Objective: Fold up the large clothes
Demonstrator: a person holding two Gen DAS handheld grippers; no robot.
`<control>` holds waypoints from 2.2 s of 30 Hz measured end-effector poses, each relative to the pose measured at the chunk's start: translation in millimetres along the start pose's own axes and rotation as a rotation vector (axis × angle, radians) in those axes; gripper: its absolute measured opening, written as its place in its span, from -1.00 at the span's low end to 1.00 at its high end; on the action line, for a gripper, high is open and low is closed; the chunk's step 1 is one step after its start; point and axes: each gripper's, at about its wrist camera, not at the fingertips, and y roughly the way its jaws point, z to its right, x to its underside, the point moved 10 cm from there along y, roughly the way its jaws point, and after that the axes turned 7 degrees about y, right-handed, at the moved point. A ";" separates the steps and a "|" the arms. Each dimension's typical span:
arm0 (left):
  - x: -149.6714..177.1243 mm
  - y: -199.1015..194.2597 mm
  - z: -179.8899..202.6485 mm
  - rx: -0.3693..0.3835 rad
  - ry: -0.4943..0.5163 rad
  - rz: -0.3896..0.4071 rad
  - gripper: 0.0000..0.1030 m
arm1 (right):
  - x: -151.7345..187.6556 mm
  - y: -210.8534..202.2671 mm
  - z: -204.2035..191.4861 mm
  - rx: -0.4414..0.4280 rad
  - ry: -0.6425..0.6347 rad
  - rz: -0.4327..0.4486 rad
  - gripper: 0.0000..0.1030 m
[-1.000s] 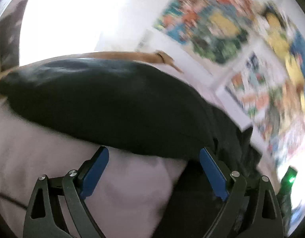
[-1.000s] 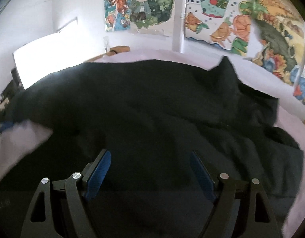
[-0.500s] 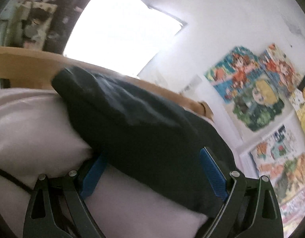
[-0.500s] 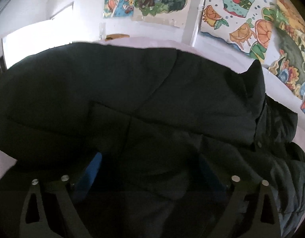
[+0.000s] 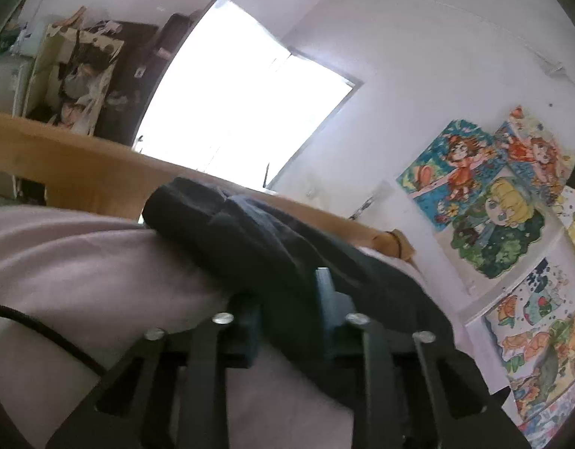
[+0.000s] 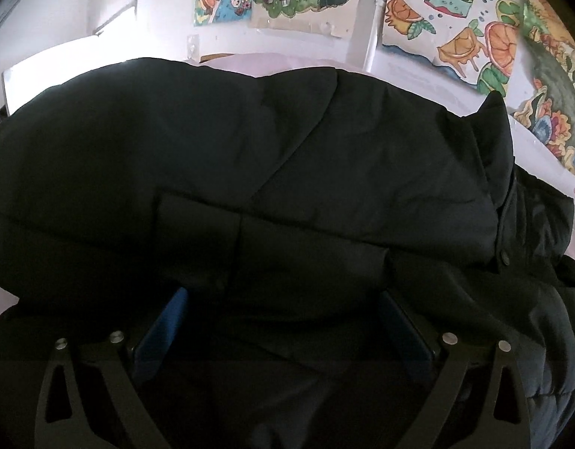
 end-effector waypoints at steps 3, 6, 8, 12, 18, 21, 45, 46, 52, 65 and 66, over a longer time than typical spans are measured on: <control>-10.1 -10.8 16.9 0.047 0.048 0.058 -0.78 | -7.3 -16.5 0.6 -0.047 0.026 0.053 0.98; -19.0 -35.0 44.2 0.126 0.133 0.125 -0.83 | -20.2 -41.5 8.4 -0.105 0.074 0.113 0.98; -25.0 -51.2 69.3 0.198 0.188 0.162 -0.84 | -24.4 -54.2 13.9 -0.138 0.111 0.116 0.98; -34.4 -91.2 130.2 0.365 0.342 0.238 -0.86 | -29.6 -84.3 39.5 -0.146 0.096 0.135 0.98; -15.9 -127.2 214.6 0.615 0.486 0.170 -0.88 | -29.0 -119.8 111.0 -0.125 0.268 0.148 0.98; 1.1 -143.8 250.6 0.732 0.520 0.125 -0.89 | -24.6 -134.4 147.7 -0.174 0.414 0.125 0.98; 290.2 -170.9 430.4 1.040 1.197 -0.286 -0.95 | 80.1 -197.8 293.2 -0.216 0.654 0.060 0.98; 302.5 -167.7 428.4 1.043 1.219 -0.309 -0.95 | 86.2 -194.2 294.6 -0.214 0.657 0.047 0.98; 380.6 -126.6 409.0 1.022 1.316 -0.558 -0.95 | 115.5 -176.4 298.1 -0.250 0.701 -0.023 0.99; 418.4 -101.2 374.2 0.982 1.356 -0.709 -0.90 | 104.4 -170.8 292.6 -0.572 0.950 -0.007 1.00; 420.4 -103.0 369.6 0.980 1.360 -0.719 -0.89 | 102.3 -170.2 292.1 -0.589 0.965 -0.005 1.00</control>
